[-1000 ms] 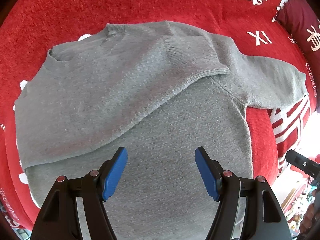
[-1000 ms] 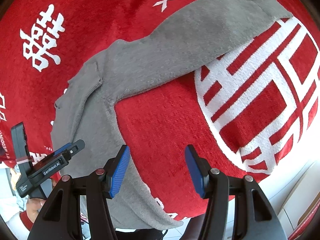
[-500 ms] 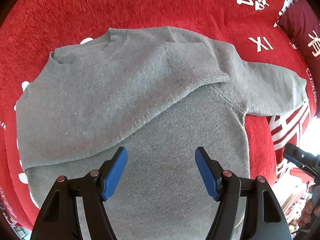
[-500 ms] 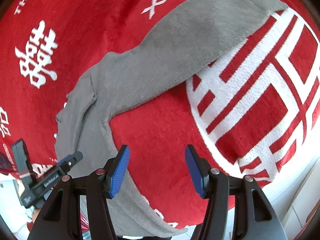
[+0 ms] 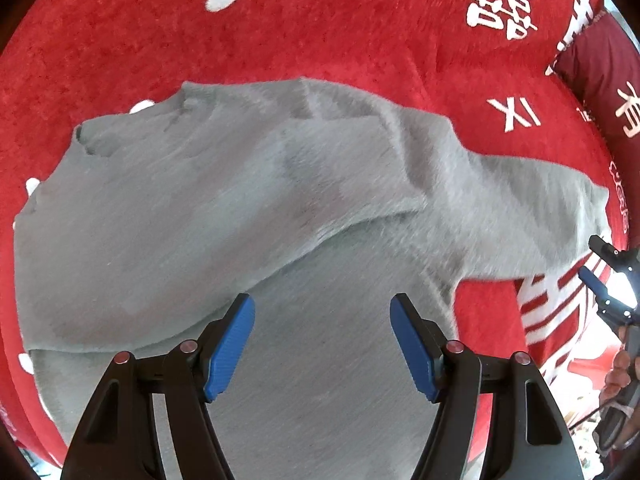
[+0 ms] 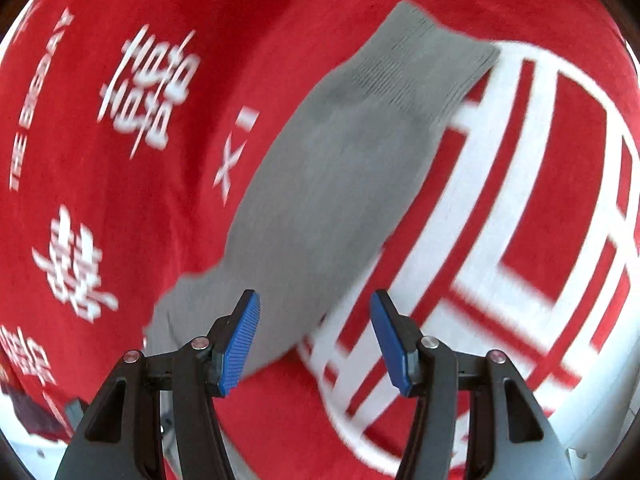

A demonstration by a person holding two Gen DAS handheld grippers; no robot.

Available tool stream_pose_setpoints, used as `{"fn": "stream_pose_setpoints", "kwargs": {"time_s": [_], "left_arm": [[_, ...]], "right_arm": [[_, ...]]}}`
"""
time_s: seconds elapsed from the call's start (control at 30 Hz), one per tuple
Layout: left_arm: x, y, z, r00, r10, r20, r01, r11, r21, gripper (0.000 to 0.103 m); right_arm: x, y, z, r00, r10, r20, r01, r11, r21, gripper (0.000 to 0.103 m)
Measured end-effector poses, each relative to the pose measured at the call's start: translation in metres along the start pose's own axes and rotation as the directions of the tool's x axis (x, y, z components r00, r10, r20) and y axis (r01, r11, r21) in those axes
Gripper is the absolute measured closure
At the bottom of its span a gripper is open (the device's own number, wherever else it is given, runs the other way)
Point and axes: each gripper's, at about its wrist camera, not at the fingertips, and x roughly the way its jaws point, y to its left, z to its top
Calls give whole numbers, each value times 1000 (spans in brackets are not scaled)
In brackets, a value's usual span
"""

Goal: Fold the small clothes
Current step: 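Grasp the sleeve cuff with the right gripper and fold it across the body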

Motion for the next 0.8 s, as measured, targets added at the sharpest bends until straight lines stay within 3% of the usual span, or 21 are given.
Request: {"fn": "stream_pose_setpoints", "kwargs": {"time_s": [0.27,0.4,0.43,0.5,0.53,0.63,0.7,0.8], "left_arm": [[7,-22,12,999,10,34,-10,1000,0,32],[4,-25,17,997,32,69,-31,999,-16,32],[5,-26,19,996,40,75,-39,999,-15,32],[9,-29,21,996,53,75,-52,999,-9,32],[13,-32,21,996,49,76,-49,999,-5,32],[29,-43,20,998,53,41,-54,998,27,31],[33,-53,17,993,90,71,-96,992,87,27],[25,-48,17,997,43,62,-48,996,79,27]], "right_arm": [[8,-4,39,990,132,38,-135,989,59,39],[12,-12,45,971,235,33,-238,966,106,38],[16,-13,46,966,258,23,-259,957,127,42],[25,-16,44,952,305,-19,-296,938,181,71],[29,-17,43,947,320,-37,-307,931,199,96],[31,-9,40,914,403,-39,-385,896,222,97],[27,7,38,885,464,-41,-446,871,206,97],[22,43,37,849,521,-82,-508,850,141,97]]}}
